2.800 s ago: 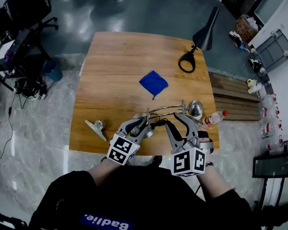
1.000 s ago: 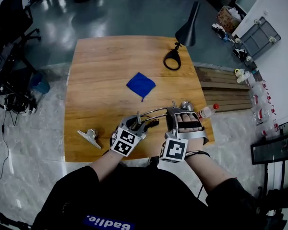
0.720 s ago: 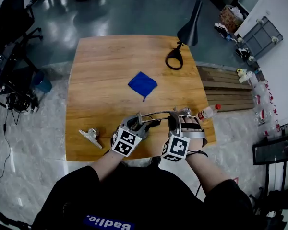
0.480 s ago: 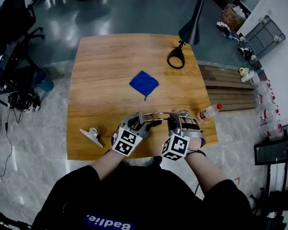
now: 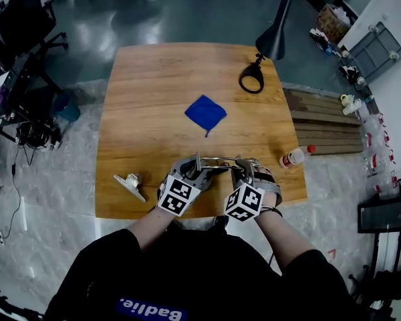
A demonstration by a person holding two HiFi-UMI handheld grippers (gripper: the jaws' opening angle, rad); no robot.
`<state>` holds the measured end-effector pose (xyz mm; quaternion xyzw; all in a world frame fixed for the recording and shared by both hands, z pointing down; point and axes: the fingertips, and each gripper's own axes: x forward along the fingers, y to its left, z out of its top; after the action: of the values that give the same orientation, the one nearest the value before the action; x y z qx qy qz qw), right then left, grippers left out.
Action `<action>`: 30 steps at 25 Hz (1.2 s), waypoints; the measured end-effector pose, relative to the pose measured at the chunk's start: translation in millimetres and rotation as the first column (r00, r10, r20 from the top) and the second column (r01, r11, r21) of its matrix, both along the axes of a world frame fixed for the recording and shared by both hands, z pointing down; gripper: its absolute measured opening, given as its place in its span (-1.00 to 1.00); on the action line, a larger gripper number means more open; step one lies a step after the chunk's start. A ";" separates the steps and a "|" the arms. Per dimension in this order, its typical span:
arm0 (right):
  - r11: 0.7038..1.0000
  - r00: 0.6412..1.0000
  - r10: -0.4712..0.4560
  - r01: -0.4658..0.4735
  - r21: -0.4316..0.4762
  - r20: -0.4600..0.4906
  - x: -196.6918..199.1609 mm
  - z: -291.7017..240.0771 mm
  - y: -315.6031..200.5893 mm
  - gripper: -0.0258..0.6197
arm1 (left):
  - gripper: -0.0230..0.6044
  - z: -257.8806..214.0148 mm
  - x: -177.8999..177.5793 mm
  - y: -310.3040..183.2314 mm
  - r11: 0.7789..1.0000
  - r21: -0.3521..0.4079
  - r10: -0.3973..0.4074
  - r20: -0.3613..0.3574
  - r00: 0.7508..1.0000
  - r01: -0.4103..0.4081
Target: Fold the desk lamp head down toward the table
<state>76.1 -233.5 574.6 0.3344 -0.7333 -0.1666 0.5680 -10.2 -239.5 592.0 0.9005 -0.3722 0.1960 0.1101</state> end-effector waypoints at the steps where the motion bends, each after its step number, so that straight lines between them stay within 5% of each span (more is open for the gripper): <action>1: 1.000 1.000 0.002 -0.002 -0.014 0.024 -0.9 2.8 0.2 -0.68 | -0.49 1.1 -0.3 0.3 1.000 -0.005 -0.002 0.003 1.000 0.003; 15: 0.991 0.951 0.045 -0.005 -0.131 0.305 -16.5 29.6 3.2 -0.68 | -0.49 -2.2 -0.1 -1.8 1.000 -0.011 -0.028 0.004 1.000 0.028; 30: 0.989 0.948 0.042 0.004 -0.144 0.315 -16.9 29.3 7.1 -0.64 | -0.47 3.9 -4.9 6.0 1.000 -0.025 -0.009 0.026 1.000 0.010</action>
<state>59.2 -226.5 603.9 0.3223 -0.8219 -0.0521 0.4668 -15.1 -233.6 595.8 0.8947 -0.3753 0.2119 0.1173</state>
